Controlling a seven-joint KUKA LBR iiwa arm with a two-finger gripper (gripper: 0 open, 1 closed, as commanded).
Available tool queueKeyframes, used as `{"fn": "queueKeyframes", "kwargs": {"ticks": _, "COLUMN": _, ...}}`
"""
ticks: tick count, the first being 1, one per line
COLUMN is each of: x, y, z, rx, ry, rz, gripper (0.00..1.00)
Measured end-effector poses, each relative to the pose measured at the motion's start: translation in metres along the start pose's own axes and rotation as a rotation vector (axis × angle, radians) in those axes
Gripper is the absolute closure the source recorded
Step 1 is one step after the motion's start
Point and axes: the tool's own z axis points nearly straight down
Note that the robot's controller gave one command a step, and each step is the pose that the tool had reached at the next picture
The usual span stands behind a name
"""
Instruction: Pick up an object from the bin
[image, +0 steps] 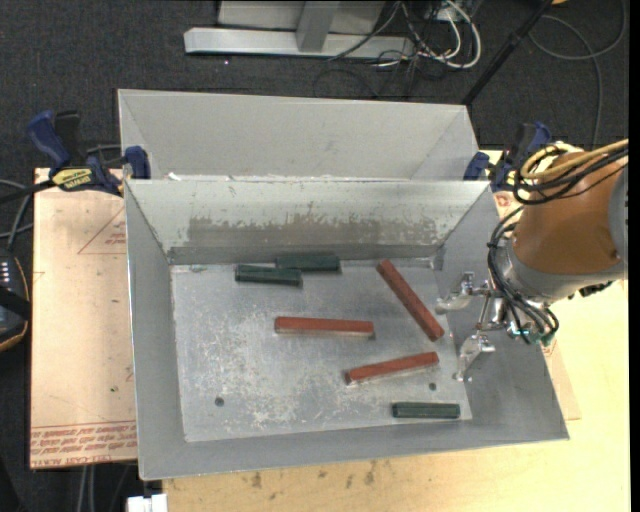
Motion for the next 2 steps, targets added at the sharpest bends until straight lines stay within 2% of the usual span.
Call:
{"fn": "queueKeyframes", "kwargs": {"ticks": 1, "x": -0.002, "y": 0.0, "z": -0.004, "rx": 0.001, "ry": -0.007, "rz": -0.002, "gripper": 0.0}}
{"fn": "queueKeyframes", "kwargs": {"ticks": 2, "x": 0.022, "y": 0.026, "z": 0.069, "rx": 0.003, "ry": -0.015, "rz": -0.208, "gripper": 1.0}}
